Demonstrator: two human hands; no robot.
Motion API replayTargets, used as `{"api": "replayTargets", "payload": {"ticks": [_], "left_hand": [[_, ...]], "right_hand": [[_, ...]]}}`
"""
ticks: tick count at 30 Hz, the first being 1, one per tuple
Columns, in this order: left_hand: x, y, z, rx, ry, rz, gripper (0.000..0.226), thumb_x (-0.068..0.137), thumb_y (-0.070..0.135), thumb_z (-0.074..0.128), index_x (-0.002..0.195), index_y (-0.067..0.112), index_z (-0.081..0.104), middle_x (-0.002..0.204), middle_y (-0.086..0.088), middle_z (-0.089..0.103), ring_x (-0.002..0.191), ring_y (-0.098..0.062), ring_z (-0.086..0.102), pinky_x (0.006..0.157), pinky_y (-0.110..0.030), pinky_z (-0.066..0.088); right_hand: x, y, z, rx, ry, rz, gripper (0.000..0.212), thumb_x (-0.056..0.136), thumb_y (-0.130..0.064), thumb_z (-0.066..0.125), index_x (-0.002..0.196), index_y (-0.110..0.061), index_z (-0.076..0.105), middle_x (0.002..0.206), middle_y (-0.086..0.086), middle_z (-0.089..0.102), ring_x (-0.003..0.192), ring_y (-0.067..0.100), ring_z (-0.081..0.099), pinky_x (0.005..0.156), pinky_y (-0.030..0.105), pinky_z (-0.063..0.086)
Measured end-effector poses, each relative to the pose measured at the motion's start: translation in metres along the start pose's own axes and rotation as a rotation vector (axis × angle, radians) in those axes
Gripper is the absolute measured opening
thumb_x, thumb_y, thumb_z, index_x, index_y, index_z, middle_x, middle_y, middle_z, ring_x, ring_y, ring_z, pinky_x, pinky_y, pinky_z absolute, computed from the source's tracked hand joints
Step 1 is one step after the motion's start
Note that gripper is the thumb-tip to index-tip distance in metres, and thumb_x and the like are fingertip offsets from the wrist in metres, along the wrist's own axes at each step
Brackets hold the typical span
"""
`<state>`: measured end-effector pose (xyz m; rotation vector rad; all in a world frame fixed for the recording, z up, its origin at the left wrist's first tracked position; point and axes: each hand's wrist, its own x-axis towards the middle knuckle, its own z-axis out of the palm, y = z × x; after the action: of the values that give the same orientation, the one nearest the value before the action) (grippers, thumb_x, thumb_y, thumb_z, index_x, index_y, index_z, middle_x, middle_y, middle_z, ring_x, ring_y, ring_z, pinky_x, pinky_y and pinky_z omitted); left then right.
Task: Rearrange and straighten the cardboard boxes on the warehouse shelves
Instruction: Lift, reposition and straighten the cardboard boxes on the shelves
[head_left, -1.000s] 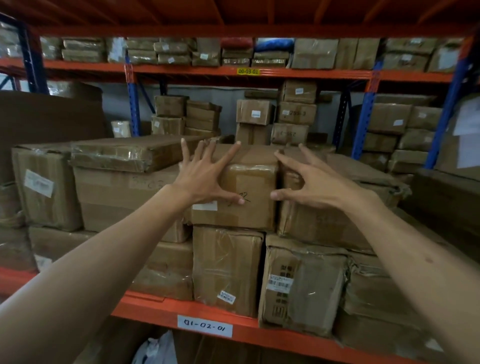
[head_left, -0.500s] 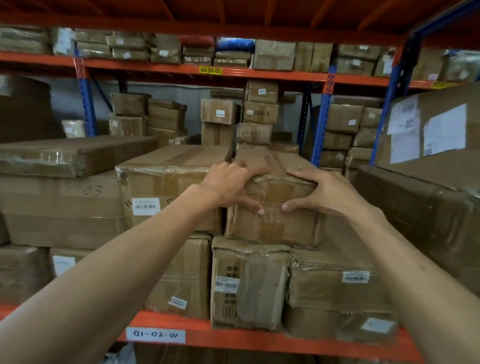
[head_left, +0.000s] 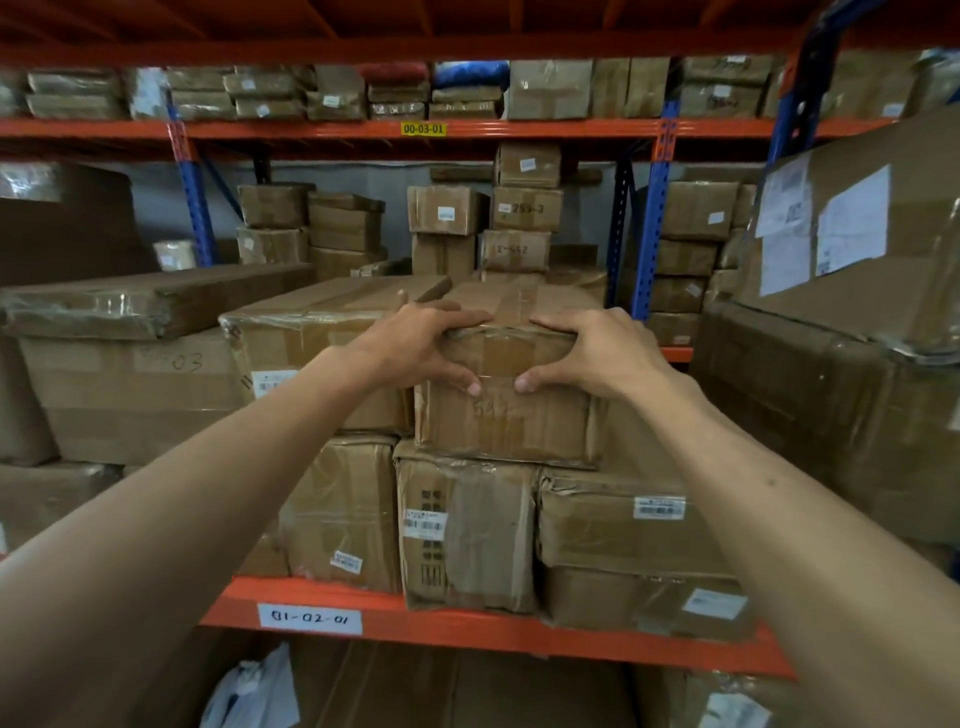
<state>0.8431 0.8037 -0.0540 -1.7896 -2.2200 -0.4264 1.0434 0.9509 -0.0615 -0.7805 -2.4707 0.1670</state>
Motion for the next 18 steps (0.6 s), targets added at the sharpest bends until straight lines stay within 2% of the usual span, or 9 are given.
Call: {"api": "replayTargets", "payload": {"ticks": [2, 3, 6, 7, 10, 15, 18], "left_hand": [[0.0, -0.002, 0.004, 0.055, 0.01, -0.032, 0.103, 0.061, 0.083, 0.065, 0.153, 0.05, 0.032, 0.156, 0.021, 0.026, 0.155, -0.033, 0.011, 0.12, -0.062, 0.0], [0.0, -0.003, 0.006, 0.09, 0.011, -0.051, 0.103, 0.061, 0.085, 0.062, 0.153, 0.052, 0.029, 0.157, 0.022, 0.023, 0.155, -0.033, 0.008, 0.119, -0.064, -0.002], [0.004, -0.005, 0.008, 0.135, 0.014, -0.085, 0.1, 0.065, 0.085, 0.065, 0.152, 0.056, 0.026, 0.164, 0.007, 0.032, 0.148, -0.03, 0.033, 0.118, -0.06, 0.024], [0.006, -0.005, 0.008, 0.142, 0.006, -0.087, 0.101, 0.064, 0.086, 0.063, 0.152, 0.056, 0.025, 0.164, 0.006, 0.032, 0.146, -0.029, 0.036, 0.116, -0.058, 0.027], [0.005, -0.003, 0.01, 0.165, -0.016, -0.082, 0.105, 0.061, 0.091, 0.056, 0.153, 0.056, 0.02, 0.165, 0.006, 0.029, 0.148, -0.028, 0.033, 0.117, -0.061, 0.022], [0.006, -0.007, 0.015, 0.21, -0.003, -0.094, 0.113, 0.058, 0.096, 0.047, 0.157, 0.05, 0.017, 0.165, 0.004, 0.026, 0.15, -0.028, 0.026, 0.117, -0.067, 0.013], [0.009, -0.007, 0.02, 0.231, 0.021, -0.1, 0.114, 0.059, 0.1, 0.044, 0.157, 0.05, 0.012, 0.166, -0.005, 0.022, 0.153, -0.031, 0.017, 0.118, -0.068, 0.001]], "right_hand": [[0.006, 0.0, 0.001, -0.004, -0.016, -0.009, 0.112, 0.049, -0.086, 0.081, 0.149, -0.048, 0.049, 0.158, 0.0, 0.05, 0.146, 0.031, 0.04, 0.116, 0.052, 0.037], [0.008, 0.0, 0.001, -0.001, -0.024, -0.011, 0.111, 0.049, -0.085, 0.081, 0.149, -0.048, 0.049, 0.159, 0.0, 0.049, 0.147, 0.033, 0.039, 0.117, 0.054, 0.035], [0.01, 0.004, 0.005, -0.001, -0.021, -0.023, 0.11, 0.05, -0.085, 0.081, 0.149, -0.05, 0.048, 0.159, 0.001, 0.048, 0.146, 0.035, 0.04, 0.116, 0.055, 0.036], [0.009, 0.006, 0.007, -0.009, -0.011, -0.036, 0.11, 0.052, -0.086, 0.08, 0.15, -0.049, 0.048, 0.159, -0.001, 0.048, 0.145, 0.034, 0.041, 0.115, 0.054, 0.037], [0.003, 0.015, 0.011, -0.026, -0.022, -0.092, 0.108, 0.06, -0.088, 0.073, 0.155, -0.047, 0.041, 0.164, -0.004, 0.039, 0.147, 0.03, 0.037, 0.116, 0.053, 0.031], [-0.019, 0.039, 0.009, 0.284, -0.072, -0.053, 0.096, 0.067, -0.092, 0.064, 0.152, -0.056, 0.037, 0.171, -0.008, 0.019, 0.155, 0.024, 0.022, 0.117, 0.047, 0.026], [-0.038, 0.048, 0.005, 0.327, -0.073, -0.045, 0.098, 0.066, -0.098, 0.056, 0.153, -0.062, 0.03, 0.171, -0.015, 0.01, 0.156, 0.021, 0.016, 0.117, 0.046, 0.026]]}}
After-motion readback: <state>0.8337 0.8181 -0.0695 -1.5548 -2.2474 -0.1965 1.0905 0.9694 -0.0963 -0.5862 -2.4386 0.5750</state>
